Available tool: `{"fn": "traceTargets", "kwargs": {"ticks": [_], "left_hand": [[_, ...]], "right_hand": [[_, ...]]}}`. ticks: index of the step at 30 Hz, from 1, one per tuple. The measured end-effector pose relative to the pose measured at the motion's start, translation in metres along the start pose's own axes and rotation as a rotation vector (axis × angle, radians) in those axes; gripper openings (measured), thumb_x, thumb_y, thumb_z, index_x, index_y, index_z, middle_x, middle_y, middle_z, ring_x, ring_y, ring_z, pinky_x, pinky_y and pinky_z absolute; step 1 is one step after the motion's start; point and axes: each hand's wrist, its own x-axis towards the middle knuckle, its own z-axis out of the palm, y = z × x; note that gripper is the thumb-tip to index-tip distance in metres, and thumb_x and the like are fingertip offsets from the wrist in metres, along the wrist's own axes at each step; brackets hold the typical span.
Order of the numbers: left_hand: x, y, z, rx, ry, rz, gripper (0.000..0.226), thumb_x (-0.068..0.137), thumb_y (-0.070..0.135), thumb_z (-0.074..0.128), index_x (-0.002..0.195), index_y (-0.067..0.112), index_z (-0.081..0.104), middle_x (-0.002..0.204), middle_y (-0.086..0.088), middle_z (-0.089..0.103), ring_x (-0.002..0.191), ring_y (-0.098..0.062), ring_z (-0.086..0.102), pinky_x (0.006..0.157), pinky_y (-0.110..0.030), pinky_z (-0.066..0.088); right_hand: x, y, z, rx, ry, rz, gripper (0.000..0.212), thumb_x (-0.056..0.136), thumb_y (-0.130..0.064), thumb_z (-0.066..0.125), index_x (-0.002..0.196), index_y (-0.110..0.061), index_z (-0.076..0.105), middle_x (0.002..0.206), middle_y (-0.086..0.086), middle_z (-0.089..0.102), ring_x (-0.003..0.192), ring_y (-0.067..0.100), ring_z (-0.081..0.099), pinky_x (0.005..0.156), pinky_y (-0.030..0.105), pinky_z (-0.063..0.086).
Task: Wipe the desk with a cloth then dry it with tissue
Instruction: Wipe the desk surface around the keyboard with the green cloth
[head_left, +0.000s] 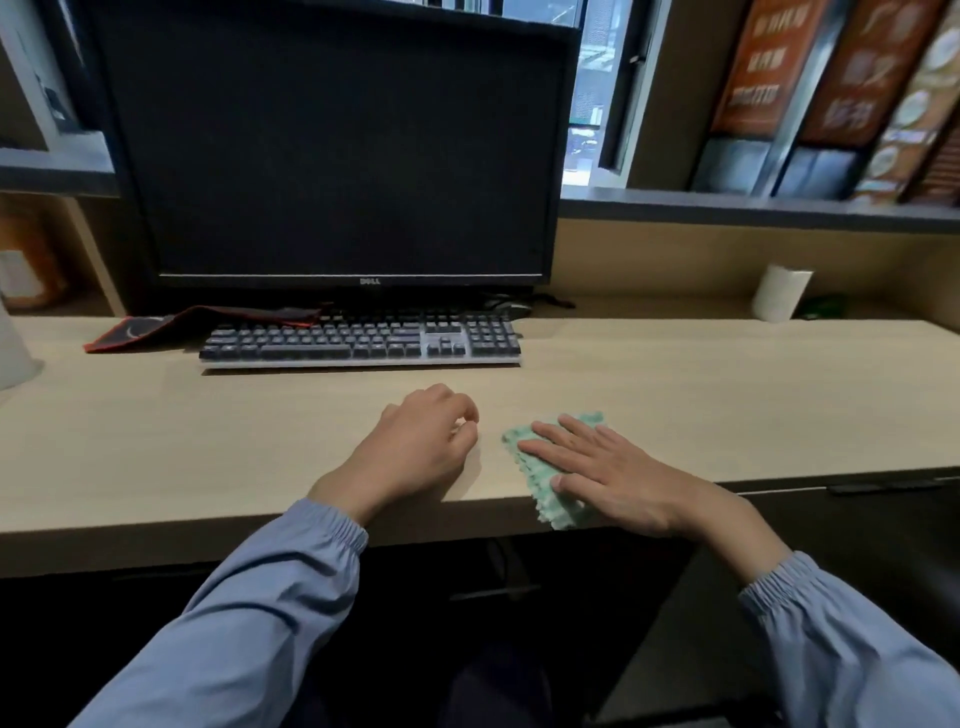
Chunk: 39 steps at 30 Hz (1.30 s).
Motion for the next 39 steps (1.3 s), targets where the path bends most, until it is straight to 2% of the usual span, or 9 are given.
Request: {"fn": "traceTargets", "kwargs": {"ticks": [7,12,23,32,39], "left_hand": [[0.029,0.035,0.012,0.128,-0.116,0.050,0.038,0.107,0.042,0.039,0.139,0.031,0.056,0.149,0.006,0.051,0.136,-0.022,0.044,0.110,-0.050,0.034],[0.061,0.050,0.008,0.189,-0.154,0.082,0.042,0.106,0.044,0.042,0.144,0.031,0.053,0.153,0.004,0.048,0.139,-0.025,0.045,0.112,-0.054,0.036],[0.119,0.060,0.013,0.219,-0.215,0.113,0.047,0.106,0.044,0.043,0.149,0.028,0.052,0.154,0.001,0.049,0.137,-0.026,0.048,0.109,-0.048,0.044],[0.165,0.061,0.025,0.210,-0.242,0.113,0.041,0.106,0.037,0.043,0.138,0.022,0.061,0.142,-0.005,0.057,0.128,-0.029,0.055,0.104,-0.049,0.050],[0.197,0.061,0.032,0.277,-0.303,0.112,0.034,0.104,0.030,0.042,0.119,0.014,0.069,0.123,-0.012,0.067,0.112,-0.033,0.061,0.085,-0.037,0.048]], "right_hand": [[-0.020,0.058,-0.006,0.051,0.008,0.127,0.053,0.111,-0.043,0.021,0.158,-0.054,-0.001,0.168,-0.025,-0.013,0.152,0.001,-0.021,0.126,0.035,-0.010],[-0.012,0.078,-0.014,0.046,0.007,0.185,0.055,0.111,-0.042,0.023,0.160,-0.049,0.001,0.170,-0.019,-0.011,0.155,0.007,-0.016,0.125,0.037,-0.008],[0.052,0.133,-0.041,0.001,-0.011,0.246,0.057,0.110,-0.043,0.021,0.162,-0.045,-0.002,0.172,-0.013,-0.011,0.157,0.016,-0.014,0.126,0.046,-0.003],[0.133,0.176,-0.069,-0.075,-0.009,0.291,0.058,0.111,-0.034,0.023,0.164,-0.037,0.002,0.173,-0.005,-0.006,0.159,0.023,-0.007,0.125,0.050,0.004],[0.186,0.204,-0.086,-0.046,-0.007,0.311,0.058,0.109,-0.037,0.020,0.163,-0.040,0.001,0.173,-0.005,-0.005,0.159,0.022,-0.007,0.126,0.050,0.002]]}}
